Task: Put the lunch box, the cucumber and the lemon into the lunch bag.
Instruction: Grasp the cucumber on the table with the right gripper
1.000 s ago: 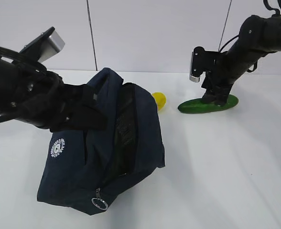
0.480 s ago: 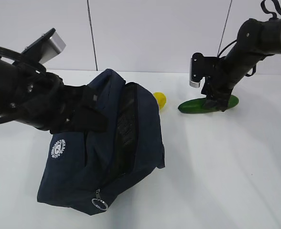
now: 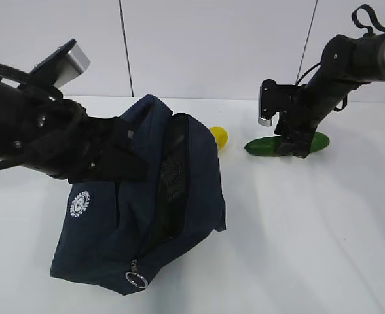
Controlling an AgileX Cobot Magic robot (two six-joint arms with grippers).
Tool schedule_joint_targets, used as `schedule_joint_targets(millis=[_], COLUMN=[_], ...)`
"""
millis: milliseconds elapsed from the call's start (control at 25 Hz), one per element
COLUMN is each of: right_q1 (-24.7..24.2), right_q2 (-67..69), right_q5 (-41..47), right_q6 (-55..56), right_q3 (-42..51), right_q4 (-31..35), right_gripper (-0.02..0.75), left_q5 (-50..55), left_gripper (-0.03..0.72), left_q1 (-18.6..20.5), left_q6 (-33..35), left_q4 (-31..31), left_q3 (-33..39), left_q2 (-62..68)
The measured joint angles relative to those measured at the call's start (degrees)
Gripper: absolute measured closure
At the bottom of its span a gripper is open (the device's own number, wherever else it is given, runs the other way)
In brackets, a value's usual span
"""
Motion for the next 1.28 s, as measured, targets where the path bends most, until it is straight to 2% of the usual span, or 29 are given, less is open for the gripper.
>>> schedule_joint_targets(millis=[240,480,1280], right_q1=[0.0,0.0,0.0], right_q2=[0.0,0.0,0.0], right_q5=[-0.1,-0.1,0.0], right_q6=[-0.1,-0.1,0.0], right_q3=[0.0,0.0,0.0], right_q4=[0.0,0.0,1.8], right_gripper=[0.321,0.397,0.412], left_q5=[0.0,0.1,0.1], left_gripper=[0.678,0.678,0.678], left_q1=[0.0,0.0,0.0], left_q6=[0.0,0.1,0.1], left_q4=[-0.1,-1.1,-1.4], left_q3=[0.0,0.0,0.0], left_q2=[0.0,0.0,0.0])
